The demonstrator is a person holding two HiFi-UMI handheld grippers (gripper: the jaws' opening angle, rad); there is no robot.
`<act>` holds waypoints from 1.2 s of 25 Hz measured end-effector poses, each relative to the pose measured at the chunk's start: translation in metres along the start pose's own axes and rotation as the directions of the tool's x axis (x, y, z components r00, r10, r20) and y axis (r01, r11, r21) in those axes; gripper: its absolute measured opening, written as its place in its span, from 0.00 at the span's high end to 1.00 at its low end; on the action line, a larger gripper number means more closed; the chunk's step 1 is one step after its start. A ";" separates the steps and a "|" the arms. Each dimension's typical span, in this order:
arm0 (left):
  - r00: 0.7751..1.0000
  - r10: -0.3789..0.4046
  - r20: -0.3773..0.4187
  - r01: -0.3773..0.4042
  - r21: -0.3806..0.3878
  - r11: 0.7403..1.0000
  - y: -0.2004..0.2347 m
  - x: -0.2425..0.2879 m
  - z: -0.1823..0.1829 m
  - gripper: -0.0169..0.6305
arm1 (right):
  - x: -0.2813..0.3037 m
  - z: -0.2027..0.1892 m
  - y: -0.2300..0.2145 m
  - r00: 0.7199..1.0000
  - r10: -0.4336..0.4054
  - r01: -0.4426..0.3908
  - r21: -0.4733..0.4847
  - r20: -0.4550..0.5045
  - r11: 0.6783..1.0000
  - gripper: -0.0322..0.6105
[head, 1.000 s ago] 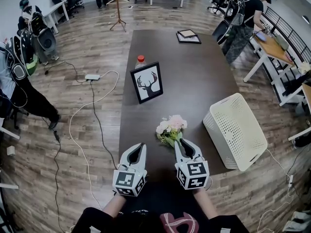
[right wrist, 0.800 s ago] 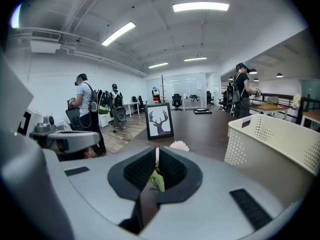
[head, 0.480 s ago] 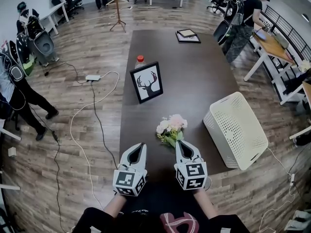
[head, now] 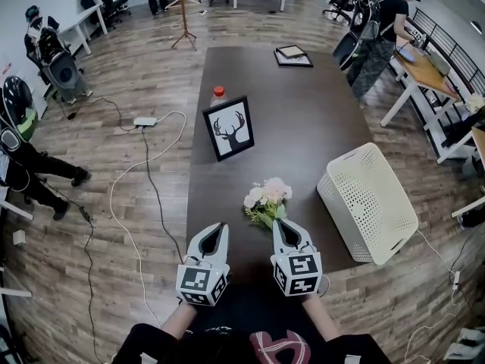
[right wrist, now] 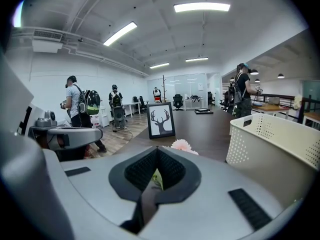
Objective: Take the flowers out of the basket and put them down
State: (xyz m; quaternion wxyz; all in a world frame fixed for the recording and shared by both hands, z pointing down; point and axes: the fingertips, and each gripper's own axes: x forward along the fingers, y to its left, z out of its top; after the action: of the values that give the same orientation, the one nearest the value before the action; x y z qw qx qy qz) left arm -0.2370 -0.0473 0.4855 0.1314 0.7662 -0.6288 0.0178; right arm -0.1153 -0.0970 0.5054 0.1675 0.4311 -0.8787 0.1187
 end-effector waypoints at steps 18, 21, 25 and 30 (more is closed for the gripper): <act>1.000 0.001 0.005 -0.001 -0.005 1.000 0.000 -0.002 0.001 0.96 | -0.002 -0.005 0.010 1.000 -0.001 0.001 -0.021 0.003 1.000 0.94; 1.000 -0.001 0.006 0.001 -0.004 1.000 0.000 -0.001 0.001 0.96 | -0.001 -0.006 0.012 1.000 0.001 -0.001 -0.028 0.001 1.000 0.94; 1.000 0.000 0.009 0.000 -0.006 1.000 0.000 -0.001 0.002 0.96 | -0.002 -0.006 0.013 1.000 -0.001 0.001 -0.033 0.003 0.999 0.94; 1.000 -0.004 0.011 0.004 -0.004 1.000 0.001 -0.002 0.002 0.96 | -0.003 -0.006 0.014 1.000 0.001 -0.001 -0.034 0.008 0.999 0.94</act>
State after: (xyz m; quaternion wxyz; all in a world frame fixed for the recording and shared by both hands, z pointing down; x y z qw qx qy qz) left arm -0.2382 -0.0461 0.4833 0.1297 0.7672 -0.6281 0.0119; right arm -0.1239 -0.0847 0.5088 0.1713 0.4282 -0.8814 0.1021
